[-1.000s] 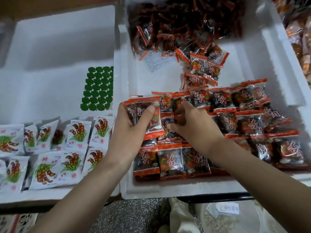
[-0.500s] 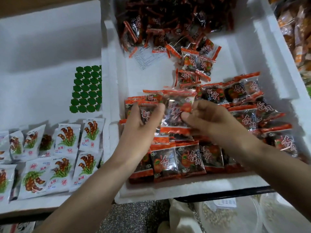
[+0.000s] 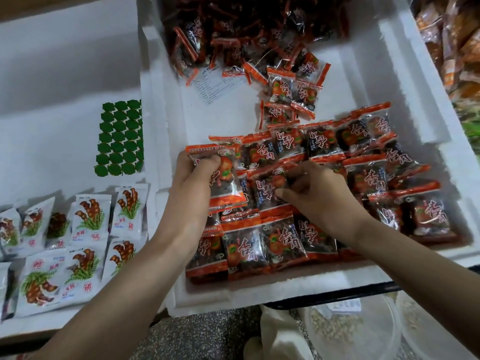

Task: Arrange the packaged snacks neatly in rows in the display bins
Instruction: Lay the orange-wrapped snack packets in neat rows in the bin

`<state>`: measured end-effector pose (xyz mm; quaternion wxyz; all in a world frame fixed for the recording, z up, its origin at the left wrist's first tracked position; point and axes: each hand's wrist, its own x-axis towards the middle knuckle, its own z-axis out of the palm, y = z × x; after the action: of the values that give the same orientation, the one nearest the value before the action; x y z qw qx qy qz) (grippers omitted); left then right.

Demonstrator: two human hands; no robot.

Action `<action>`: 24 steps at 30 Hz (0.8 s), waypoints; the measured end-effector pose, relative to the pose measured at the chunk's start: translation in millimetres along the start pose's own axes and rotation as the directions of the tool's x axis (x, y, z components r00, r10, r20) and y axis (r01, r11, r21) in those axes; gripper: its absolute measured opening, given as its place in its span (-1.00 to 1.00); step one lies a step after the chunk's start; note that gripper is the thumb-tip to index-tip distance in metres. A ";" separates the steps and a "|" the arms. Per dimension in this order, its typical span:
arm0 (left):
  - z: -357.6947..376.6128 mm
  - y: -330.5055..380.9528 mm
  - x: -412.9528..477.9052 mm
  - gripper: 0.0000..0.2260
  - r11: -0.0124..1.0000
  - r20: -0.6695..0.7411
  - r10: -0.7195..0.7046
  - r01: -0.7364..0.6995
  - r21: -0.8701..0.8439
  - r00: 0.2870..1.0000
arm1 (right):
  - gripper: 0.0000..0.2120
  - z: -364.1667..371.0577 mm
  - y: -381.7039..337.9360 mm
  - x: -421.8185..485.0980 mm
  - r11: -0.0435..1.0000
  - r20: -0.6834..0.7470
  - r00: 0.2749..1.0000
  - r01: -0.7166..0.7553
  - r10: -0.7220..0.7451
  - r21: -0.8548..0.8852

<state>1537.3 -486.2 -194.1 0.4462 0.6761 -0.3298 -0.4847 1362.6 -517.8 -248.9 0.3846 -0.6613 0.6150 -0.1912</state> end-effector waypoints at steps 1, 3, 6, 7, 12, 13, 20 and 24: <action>1.3 -0.2 -0.8 -0.91 1.000 0.000 0.002 -0.002 0.005 1.000 | -0.75 0.7 0.2 -0.1 1.000 -0.008 1.000 0.009 -0.009 -0.011; 2.8 -2.3 -1.3 -0.90 1.000 0.006 0.011 -0.011 0.020 1.000 | -0.77 1.8 0.5 0.0 0.999 -0.016 1.000 0.023 -0.023 -0.029; 4.5 -4.4 -2.9 -0.91 1.000 0.032 -0.006 0.006 -0.005 0.999 | -0.76 2.2 -0.4 0.9 0.995 -0.013 0.999 0.038 -0.039 -0.096; 4.6 -5.4 -3.2 -0.92 1.000 0.043 -0.017 0.018 -0.016 0.999 | -0.75 2.4 -0.8 0.8 0.992 -0.009 0.999 0.041 -0.042 -0.120; 11.0 -13.6 -6.6 -0.82 1.000 0.121 0.013 -0.012 -0.007 0.993 | -0.89 -6.4 -11.6 -11.4 0.987 -0.050 0.986 0.159 -0.159 -0.019; 12.9 -14.7 -6.9 -0.86 1.000 0.139 0.027 -0.029 0.007 0.990 | -0.89 -9.6 -14.7 -15.7 0.985 -0.020 0.988 0.154 -0.153 0.083; 34.8 -10.5 -10.5 -0.78 0.987 0.174 0.141 -0.153 0.058 0.975 | -0.78 -31.3 -20.1 -31.0 0.851 0.171 0.983 -0.038 -0.062 0.524; 49.4 -5.0 -11.2 -0.79 0.988 0.171 0.099 -0.076 -0.134 0.980 | -0.74 -48.8 -12.1 -28.5 0.568 0.229 0.968 -0.247 0.104 0.785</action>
<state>1486.9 -488.4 -201.3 0.4780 0.5856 -0.3661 -0.5428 1330.4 -504.4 -202.9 0.7068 -0.3626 0.4909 -0.3577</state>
